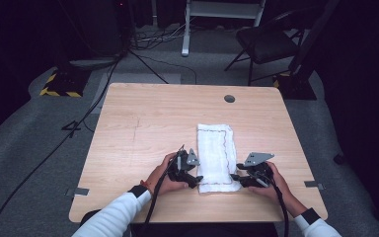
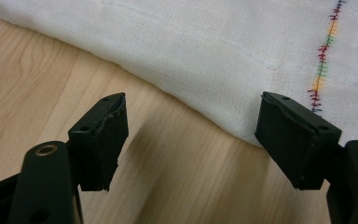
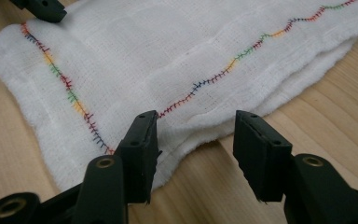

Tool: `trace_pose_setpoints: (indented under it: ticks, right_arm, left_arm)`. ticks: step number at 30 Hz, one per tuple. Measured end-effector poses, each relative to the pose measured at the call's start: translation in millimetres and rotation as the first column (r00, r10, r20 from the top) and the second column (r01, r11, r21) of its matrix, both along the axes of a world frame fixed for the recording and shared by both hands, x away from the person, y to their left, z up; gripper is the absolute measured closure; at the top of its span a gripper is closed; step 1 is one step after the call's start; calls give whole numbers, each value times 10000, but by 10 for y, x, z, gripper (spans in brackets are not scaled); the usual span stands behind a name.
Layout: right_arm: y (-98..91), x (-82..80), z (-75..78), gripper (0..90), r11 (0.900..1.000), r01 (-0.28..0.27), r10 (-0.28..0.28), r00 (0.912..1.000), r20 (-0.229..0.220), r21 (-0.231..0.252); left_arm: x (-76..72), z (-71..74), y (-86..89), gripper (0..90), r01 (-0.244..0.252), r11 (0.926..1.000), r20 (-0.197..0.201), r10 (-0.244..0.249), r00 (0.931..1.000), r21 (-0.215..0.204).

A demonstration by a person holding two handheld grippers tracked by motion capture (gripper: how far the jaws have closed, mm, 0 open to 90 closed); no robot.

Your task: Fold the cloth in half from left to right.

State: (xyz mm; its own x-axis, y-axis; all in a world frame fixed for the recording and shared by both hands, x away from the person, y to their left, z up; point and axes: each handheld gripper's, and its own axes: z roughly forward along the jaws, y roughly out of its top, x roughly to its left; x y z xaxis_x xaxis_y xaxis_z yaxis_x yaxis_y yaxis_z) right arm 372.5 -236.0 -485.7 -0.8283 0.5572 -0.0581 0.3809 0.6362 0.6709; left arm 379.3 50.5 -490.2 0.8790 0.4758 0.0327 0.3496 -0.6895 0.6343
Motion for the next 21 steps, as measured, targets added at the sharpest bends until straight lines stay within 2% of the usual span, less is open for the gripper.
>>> trace_pose_setpoints:
  ticks: [2, 6, 8, 12, 14, 16, 18, 21]
  right_arm:
    - [19, -29, 3, 490, 9999, -85, 85, 10000, 21, -58]
    - [2, -21, 40, 441, 9998, -209, 209, 9998, -38, -55]
    - [-43, 23, 80, 437, 9997, -80, 82, 9999, -101, 210]
    - [-128, 134, 207, 434, 9980, 225, -234, 9996, 148, 597]
    - [-151, 216, 268, 433, 9968, 441, -469, 9980, 418, 662]
    - [-158, 324, 313, 431, 9939, 672, -716, 9963, 475, 876]
    - [-135, 442, 342, 427, 9934, 860, -914, 9933, 710, 759]
    - [-83, 633, 360, 425, 9899, 1130, -1189, 9906, 671, 856]
  left_arm:
    - [-26, 4, 32, 253, -11, 10000, -57, 11, 10000, 23]
    - [-45, 18, 67, 217, 103, 9992, -3, -103, 9999, 395]
    - [0, 47, 85, 210, 30, 10000, -51, -29, 10000, 38]
    - [164, 145, 94, 202, -242, 9994, 101, 244, 9997, -249]
    - [274, 180, 92, 202, -504, 9981, 220, 512, 9984, -364]
    - [402, 212, 96, 202, -788, 9960, 268, 799, 9964, -417]
    - [537, 239, 99, 197, -1054, 9936, 353, 1068, 9937, -400]
    - [732, 264, 81, 200, -1401, 9885, 290, 1419, 9895, -574]
